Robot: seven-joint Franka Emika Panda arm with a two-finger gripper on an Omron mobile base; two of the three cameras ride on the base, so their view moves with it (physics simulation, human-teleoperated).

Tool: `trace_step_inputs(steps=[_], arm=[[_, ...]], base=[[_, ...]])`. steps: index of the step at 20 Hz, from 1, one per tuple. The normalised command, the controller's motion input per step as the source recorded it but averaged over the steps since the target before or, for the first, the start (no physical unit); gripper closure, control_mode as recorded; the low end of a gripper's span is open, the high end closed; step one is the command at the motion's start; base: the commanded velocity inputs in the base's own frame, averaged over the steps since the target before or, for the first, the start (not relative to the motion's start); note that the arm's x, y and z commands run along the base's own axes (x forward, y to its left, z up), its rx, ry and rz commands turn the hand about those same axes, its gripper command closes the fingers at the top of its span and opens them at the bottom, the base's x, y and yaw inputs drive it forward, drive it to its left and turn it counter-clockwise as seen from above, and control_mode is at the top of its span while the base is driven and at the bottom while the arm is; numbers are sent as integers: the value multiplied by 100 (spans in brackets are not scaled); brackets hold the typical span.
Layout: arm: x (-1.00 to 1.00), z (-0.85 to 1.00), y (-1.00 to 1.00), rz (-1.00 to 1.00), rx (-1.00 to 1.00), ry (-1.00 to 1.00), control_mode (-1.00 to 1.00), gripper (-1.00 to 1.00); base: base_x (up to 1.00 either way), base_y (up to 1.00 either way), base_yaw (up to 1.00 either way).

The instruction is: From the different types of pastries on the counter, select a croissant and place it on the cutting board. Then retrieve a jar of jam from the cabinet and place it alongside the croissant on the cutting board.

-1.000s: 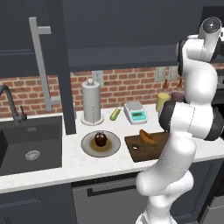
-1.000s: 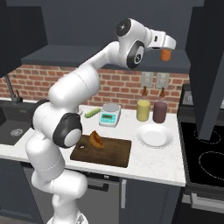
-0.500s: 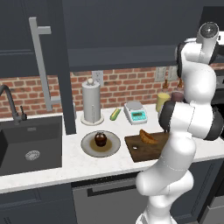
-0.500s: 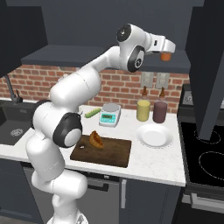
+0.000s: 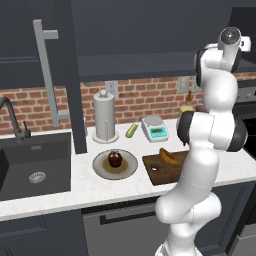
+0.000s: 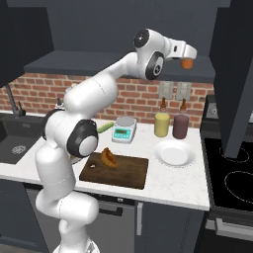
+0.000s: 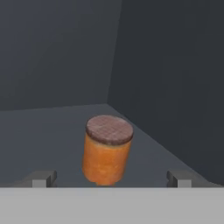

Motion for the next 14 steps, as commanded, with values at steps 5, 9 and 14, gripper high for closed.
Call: trace_step_inputs(steps=[5, 9, 14], arm=[[27, 0, -11, 0, 5, 1, -100, -100], [11, 0, -19, 0, 6, 1, -100, -100], [0, 0, -20, 0, 5, 0, -100, -100]], base=[[0, 0, 0], [0, 0, 0], [0, 0, 0]])
